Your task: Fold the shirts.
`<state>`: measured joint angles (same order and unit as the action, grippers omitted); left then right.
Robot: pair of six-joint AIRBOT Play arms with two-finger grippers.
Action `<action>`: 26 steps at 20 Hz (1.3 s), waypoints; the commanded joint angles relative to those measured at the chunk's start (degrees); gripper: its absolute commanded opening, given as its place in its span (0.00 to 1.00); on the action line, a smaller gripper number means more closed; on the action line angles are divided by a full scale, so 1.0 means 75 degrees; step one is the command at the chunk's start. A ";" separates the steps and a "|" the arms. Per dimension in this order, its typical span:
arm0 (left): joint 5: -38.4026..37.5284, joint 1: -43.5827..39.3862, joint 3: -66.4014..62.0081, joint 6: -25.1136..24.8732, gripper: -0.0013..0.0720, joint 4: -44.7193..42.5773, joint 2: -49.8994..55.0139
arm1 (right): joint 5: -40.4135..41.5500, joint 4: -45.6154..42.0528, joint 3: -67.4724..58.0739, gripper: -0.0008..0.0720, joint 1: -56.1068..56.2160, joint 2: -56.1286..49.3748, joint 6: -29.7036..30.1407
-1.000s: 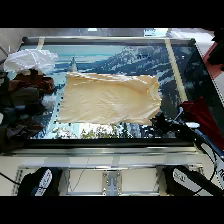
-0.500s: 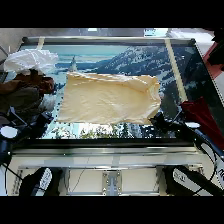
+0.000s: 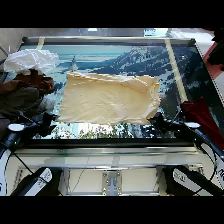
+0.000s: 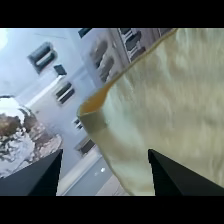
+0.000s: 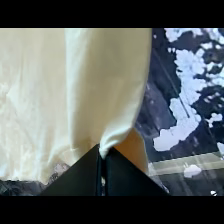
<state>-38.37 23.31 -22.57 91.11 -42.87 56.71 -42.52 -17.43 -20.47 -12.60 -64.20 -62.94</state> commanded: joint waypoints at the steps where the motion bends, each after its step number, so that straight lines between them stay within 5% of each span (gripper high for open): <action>1: 0.0522 0.0006 0.0000 -0.0035 0.81 0.0154 0.0318 | -0.0032 0.0166 -0.0006 0.05 0.0009 0.0006 0.0012; 8: 0.0527 -0.0015 -0.0463 -0.0583 0.79 0.0871 0.1227 | -0.0067 0.0784 -0.0006 0.05 0.0009 0.0006 0.0405; 11: 0.0344 -0.0015 -0.0717 -0.0825 0.36 0.0970 0.1457 | -0.0073 0.0848 -0.0006 0.05 0.0009 0.0006 0.0402; 13: 0.0201 -0.0015 -0.0801 -0.0930 0.28 0.0979 0.1518 | -0.0090 0.0848 -0.0006 0.05 0.0009 0.0006 0.0402; 14: 0.0154 -0.0015 -0.0816 -0.0950 0.10 0.0982 0.1518 | -0.0087 0.0848 -0.0006 0.05 0.0009 0.0006 0.0402; 15: 0.0067 -0.0015 -0.0848 -0.1003 0.04 0.0994 0.1518 | -0.0090 0.0848 -0.0009 0.05 0.0009 0.0006 0.0402; 18: -0.0909 -0.0009 -0.1335 -0.2270 0.04 0.2352 0.1486 | -0.0583 0.0629 -0.0254 0.05 0.0003 0.0131 0.0565; 22: -0.2460 0.0198 -0.3008 -0.4610 0.03 0.5980 0.0819 | -0.1142 0.0029 -0.1413 0.05 -0.0038 0.1568 0.0274; 24: -0.2865 0.0533 -0.4016 -0.5132 0.03 0.6916 0.0175 | -0.1649 -0.0831 -0.2311 0.05 -0.0309 0.2664 -0.0417; 26: -0.3075 0.0912 -0.5074 -0.5170 0.03 0.6642 -0.0533 | -0.2014 -0.1970 -0.3348 0.05 -0.0746 0.3864 -0.1311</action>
<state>-56.10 27.22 -51.11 58.22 -0.43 58.50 -53.08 -21.82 -36.69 -15.35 -45.76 -64.86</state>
